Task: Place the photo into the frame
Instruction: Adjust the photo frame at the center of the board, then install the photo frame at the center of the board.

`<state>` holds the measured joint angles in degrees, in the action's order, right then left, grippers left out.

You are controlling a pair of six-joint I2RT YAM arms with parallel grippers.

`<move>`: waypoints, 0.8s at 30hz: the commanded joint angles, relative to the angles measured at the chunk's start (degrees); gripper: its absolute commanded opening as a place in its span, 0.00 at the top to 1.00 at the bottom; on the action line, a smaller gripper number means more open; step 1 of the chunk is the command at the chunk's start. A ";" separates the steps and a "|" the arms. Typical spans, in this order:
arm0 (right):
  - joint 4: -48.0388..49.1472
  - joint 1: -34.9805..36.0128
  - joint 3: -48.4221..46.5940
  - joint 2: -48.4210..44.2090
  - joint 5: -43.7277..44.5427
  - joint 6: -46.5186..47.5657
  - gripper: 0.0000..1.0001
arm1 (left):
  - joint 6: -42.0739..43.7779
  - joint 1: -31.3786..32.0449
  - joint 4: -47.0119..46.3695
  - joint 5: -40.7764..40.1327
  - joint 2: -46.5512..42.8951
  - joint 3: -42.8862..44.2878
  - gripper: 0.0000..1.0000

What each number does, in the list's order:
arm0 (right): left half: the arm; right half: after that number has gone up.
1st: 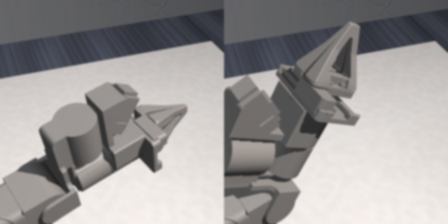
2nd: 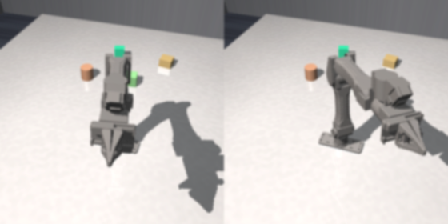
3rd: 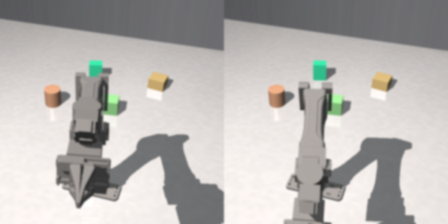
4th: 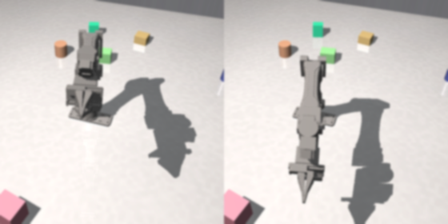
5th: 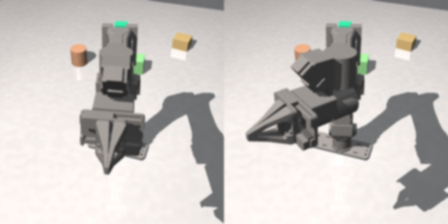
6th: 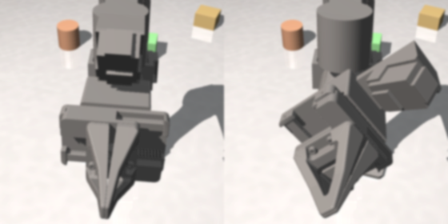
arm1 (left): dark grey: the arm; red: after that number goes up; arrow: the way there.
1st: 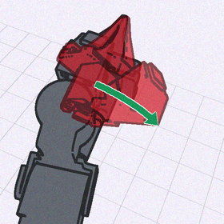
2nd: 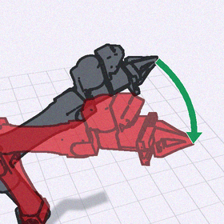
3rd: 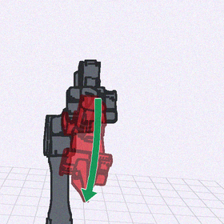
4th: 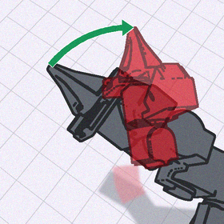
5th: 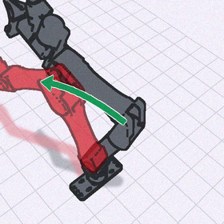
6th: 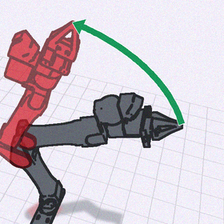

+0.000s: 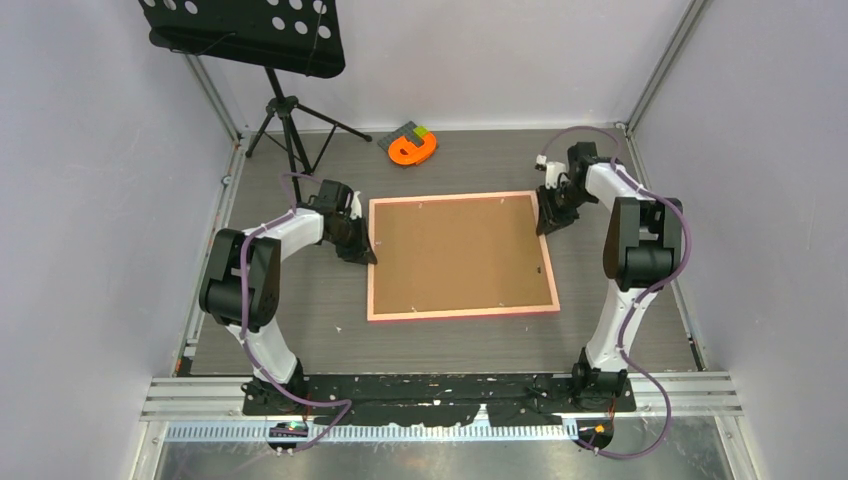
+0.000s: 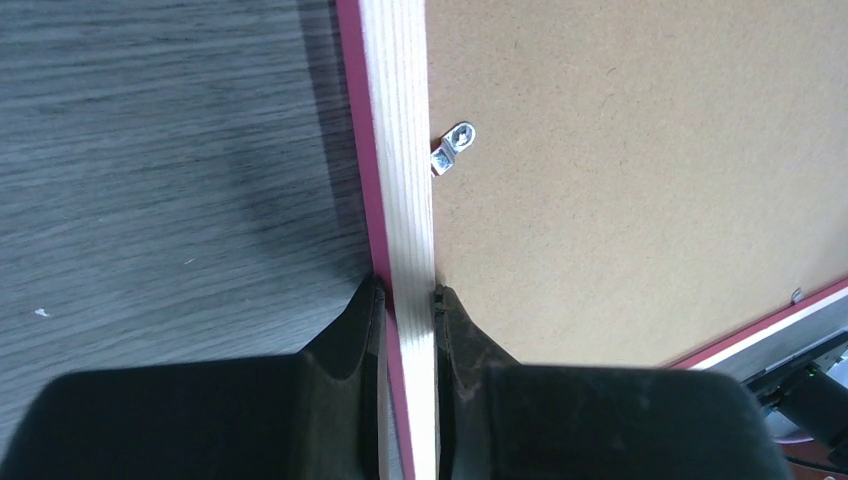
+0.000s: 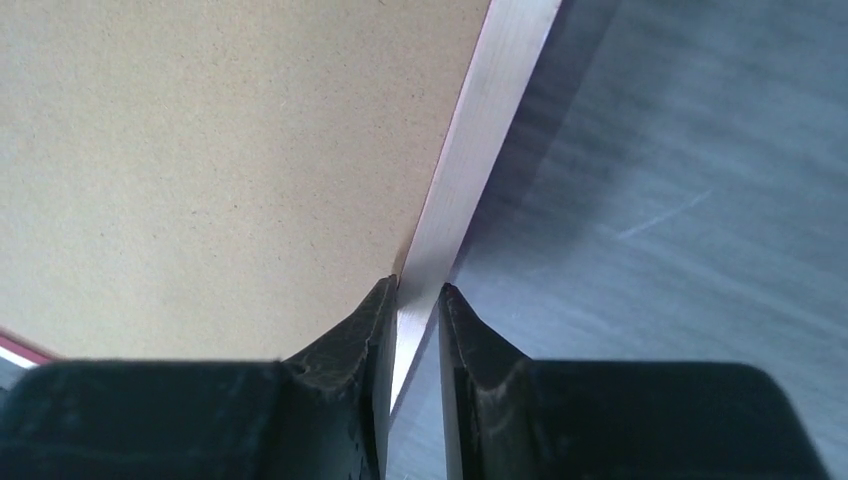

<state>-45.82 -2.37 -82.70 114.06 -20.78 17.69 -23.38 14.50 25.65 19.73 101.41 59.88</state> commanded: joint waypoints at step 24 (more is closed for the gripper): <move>5.67 1.49 25.03 -24.89 2.68 6.51 0.24 | -0.27 1.06 2.28 2.21 0.82 -4.43 1.00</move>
<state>-41.89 -0.93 -59.90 91.74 -17.87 22.57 -25.10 14.50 24.21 20.16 100.44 58.24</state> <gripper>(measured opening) 0.759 0.115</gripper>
